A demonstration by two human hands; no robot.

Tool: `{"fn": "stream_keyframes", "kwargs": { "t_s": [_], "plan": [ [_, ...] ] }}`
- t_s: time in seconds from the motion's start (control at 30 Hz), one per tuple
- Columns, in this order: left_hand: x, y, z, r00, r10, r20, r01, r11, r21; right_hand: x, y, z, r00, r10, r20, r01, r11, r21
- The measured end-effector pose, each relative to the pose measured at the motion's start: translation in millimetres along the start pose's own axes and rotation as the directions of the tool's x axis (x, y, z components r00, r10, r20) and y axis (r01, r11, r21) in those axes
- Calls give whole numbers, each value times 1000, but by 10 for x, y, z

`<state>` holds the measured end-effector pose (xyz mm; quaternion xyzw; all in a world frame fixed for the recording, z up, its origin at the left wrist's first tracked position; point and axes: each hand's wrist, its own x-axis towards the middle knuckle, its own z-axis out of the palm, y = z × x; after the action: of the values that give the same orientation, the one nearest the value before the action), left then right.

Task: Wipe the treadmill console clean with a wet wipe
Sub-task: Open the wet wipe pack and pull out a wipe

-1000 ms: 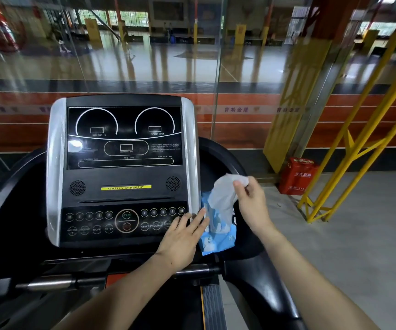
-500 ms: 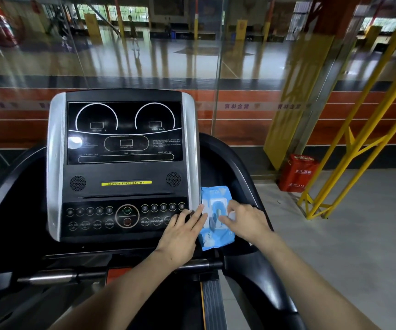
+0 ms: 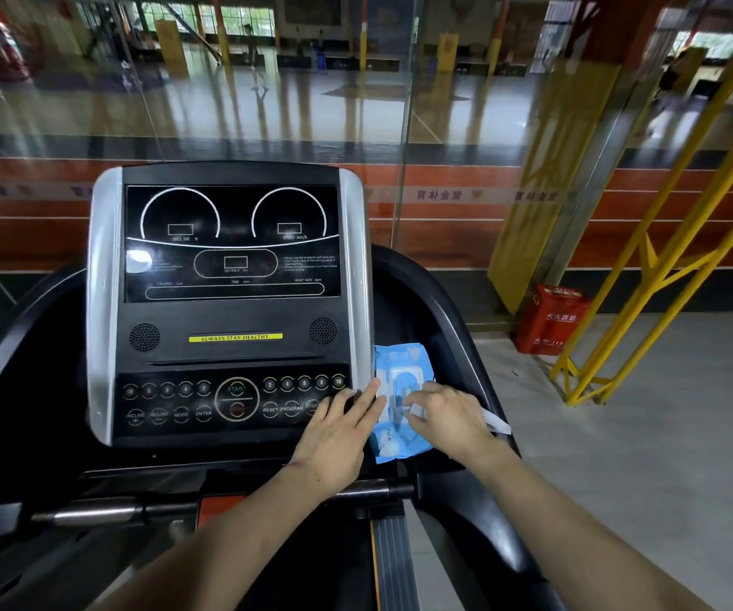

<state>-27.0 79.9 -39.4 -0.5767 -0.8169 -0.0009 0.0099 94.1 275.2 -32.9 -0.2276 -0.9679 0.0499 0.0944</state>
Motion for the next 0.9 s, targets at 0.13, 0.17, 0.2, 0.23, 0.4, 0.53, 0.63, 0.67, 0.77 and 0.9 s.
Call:
{"fn": "stream_keyframes", "kwargs": {
  "t_s": [0.13,0.17,0.2,0.23,0.4,0.53,0.63,0.67,0.77,0.9],
  "plan": [
    [-1,7,-6,1000,2,-7,-2,1000,-7,52,-54,-41,994,100,-37,-97,993,69],
    [1,9,-10,1000,3,-9,-3,1000,-9,79,-63,-49,992,123,-38,-119,989,85],
    [2,13,-13,1000,3,-11,-3,1000,-10,108,-68,-54,989,143,-43,-139,985,99],
    [3,20,-17,1000,4,-11,-4,1000,-10,138,-75,-60,986,162,-49,-156,982,109],
    [22,55,-52,1000,15,-16,-16,1000,-26,262,-93,-67,969,241,-56,-234,966,106],
    [59,60,-107,998,44,-42,-45,999,-27,324,-79,-81,960,275,-53,-269,958,100],
    [98,73,-141,995,83,-57,-83,997,-5,346,-65,-92,953,299,-49,-291,949,122],
    [116,75,-150,994,95,-62,-95,995,5,348,-61,-93,953,298,-49,-291,949,117],
    [201,85,-177,990,125,-66,-124,992,24,358,-48,-95,957,288,-39,-284,955,89],
    [355,132,-193,984,168,-54,-163,983,85,338,-48,-151,950,307,-47,-298,944,142]
  ]
}}
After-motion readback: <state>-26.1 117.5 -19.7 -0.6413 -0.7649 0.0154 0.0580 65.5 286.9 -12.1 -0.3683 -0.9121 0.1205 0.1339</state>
